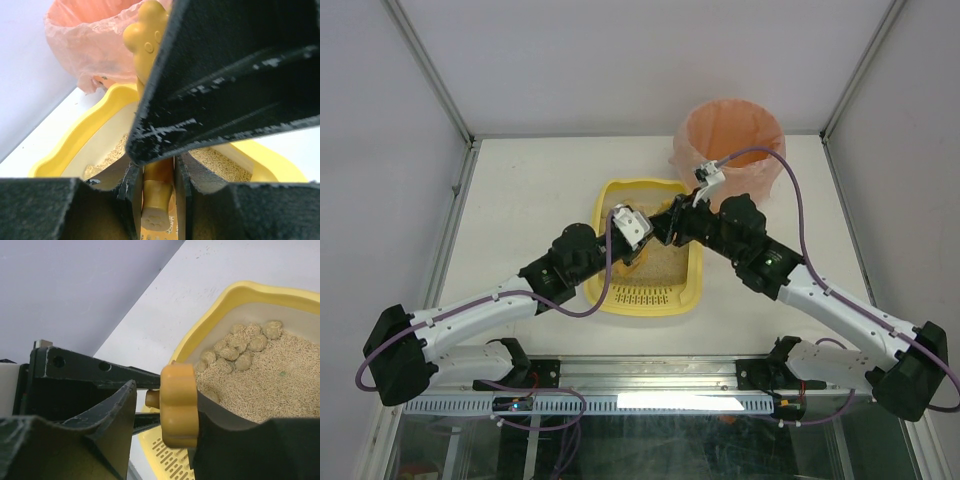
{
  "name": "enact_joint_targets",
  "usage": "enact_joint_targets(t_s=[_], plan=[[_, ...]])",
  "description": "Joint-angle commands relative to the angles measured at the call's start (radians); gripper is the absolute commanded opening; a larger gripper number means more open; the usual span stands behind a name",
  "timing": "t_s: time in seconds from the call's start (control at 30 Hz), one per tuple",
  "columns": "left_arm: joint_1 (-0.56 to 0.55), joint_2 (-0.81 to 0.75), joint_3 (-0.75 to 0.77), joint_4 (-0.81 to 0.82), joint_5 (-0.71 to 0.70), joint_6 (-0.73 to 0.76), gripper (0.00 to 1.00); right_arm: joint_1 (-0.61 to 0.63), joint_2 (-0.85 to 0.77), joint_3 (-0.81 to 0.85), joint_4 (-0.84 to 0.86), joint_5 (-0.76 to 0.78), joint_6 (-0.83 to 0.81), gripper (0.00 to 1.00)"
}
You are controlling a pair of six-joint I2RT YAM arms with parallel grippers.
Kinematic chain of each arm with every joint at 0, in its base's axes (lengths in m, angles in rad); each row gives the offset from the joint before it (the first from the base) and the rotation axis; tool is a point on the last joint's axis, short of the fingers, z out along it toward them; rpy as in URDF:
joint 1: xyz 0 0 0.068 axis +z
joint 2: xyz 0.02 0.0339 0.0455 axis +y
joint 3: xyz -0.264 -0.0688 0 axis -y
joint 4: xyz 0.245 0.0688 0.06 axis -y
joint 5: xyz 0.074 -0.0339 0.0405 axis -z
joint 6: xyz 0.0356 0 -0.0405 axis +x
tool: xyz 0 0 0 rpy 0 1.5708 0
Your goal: Clean the litter box
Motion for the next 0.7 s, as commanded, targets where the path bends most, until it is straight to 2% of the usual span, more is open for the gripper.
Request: enact_joint_targets(t_s=[0.0,0.13,0.2,0.3,0.43,0.67], plan=[[-0.009,-0.036,0.024,0.046,0.075,-0.003,0.0,0.0,-0.005,0.093,-0.031,-0.015,-0.023,0.43],[-0.01,-0.048,0.017,0.048,0.082,-0.004,0.0,-0.001,-0.008,0.107,-0.093,0.064,-0.013,0.41],[-0.009,-0.055,0.014,0.057,0.081,-0.007,0.0,-0.003,-0.016,0.102,-0.106,0.097,-0.011,0.46],[-0.009,-0.062,0.008,0.064,0.081,-0.01,0.0,-0.015,-0.021,0.093,-0.106,0.064,0.003,0.46],[-0.009,-0.061,0.008,0.064,0.083,-0.007,0.0,-0.022,0.002,0.11,-0.109,-0.024,0.012,0.41],[-0.01,-0.056,0.008,0.054,0.1,-0.006,0.0,-0.026,0.013,0.117,-0.09,-0.069,0.014,0.28]])
